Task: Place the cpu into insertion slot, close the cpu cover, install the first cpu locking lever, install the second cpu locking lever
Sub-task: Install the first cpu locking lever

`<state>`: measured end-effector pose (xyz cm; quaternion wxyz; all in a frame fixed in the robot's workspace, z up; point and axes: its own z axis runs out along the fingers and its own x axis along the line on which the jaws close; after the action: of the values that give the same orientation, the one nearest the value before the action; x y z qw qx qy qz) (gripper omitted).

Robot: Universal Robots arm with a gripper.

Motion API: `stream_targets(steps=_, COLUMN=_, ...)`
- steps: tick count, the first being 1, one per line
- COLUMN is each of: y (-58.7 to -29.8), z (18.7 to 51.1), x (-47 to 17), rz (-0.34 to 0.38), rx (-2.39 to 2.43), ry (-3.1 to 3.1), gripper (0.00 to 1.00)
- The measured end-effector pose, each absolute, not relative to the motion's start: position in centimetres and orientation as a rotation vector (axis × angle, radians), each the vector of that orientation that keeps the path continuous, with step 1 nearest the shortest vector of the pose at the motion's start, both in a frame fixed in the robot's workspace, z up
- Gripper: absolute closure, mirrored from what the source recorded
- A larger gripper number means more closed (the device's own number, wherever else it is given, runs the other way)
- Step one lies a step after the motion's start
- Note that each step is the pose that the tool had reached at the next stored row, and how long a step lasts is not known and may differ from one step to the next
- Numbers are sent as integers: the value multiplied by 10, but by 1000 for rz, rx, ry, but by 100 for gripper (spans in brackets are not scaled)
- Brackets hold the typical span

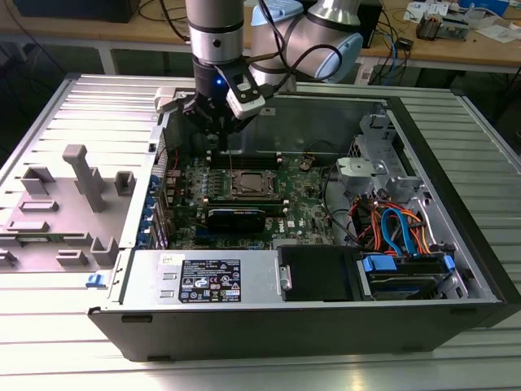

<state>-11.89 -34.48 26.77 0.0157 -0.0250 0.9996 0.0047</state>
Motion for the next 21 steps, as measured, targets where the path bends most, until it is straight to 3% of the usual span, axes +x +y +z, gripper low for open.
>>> stream_targets(steps=21, y=-339, z=264, x=-103, rz=15, rx=-78, ry=3109, gripper=89)
